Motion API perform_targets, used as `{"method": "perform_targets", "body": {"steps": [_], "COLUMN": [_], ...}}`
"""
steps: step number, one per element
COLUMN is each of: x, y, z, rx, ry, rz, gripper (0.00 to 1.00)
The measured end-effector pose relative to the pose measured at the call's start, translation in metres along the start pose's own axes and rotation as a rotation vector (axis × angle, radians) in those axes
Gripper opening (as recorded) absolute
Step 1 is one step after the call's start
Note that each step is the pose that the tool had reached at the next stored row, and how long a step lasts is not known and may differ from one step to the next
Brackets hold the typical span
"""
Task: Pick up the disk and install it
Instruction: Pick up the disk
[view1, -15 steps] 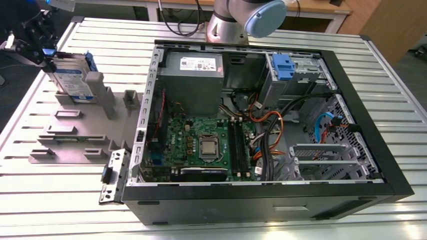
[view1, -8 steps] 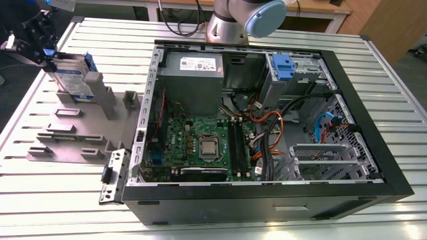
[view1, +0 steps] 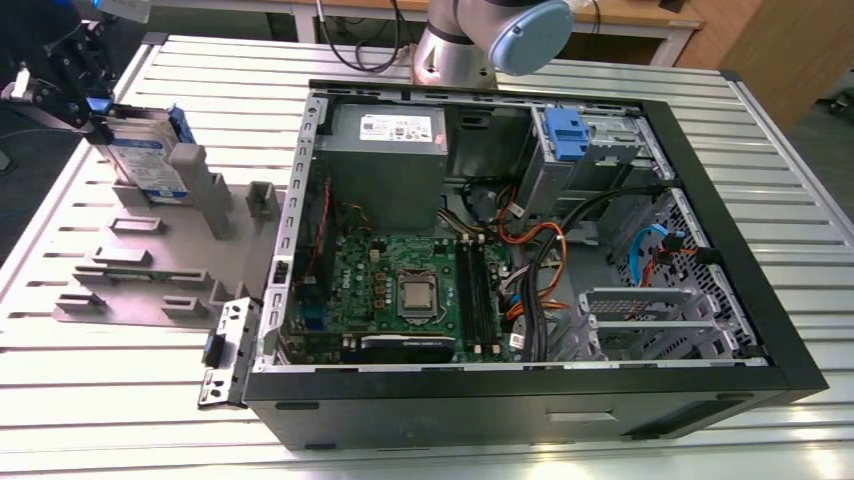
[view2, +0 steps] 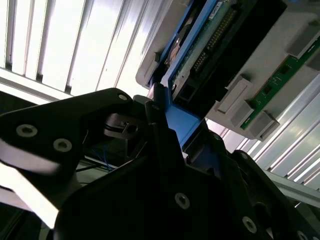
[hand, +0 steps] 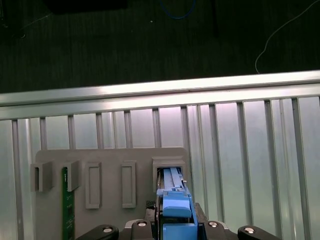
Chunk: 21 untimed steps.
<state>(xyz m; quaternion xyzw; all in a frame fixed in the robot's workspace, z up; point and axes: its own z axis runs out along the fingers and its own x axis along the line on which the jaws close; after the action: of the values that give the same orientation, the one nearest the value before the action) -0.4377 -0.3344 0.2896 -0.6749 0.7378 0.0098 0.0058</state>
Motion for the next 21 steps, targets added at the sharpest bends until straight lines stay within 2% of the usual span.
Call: {"method": "perform_targets", "body": {"steps": [4, 9, 12, 21], "x": [0.0000, 0.0000, 0.0000, 0.0000], "y": [0.0000, 0.0000, 0.0000, 0.0000], "z": [0.0001, 0.0001, 0.0001, 0.0001], "rx": [-0.0013, -0.0014, -0.0017, -0.0018], "ry": [0.0004, 0.0004, 0.0006, 0.0005], "rz": [-0.061, -0.064, -0.080, -0.082], "gripper": [0.37, 0.37, 0.37, 0.37]}}
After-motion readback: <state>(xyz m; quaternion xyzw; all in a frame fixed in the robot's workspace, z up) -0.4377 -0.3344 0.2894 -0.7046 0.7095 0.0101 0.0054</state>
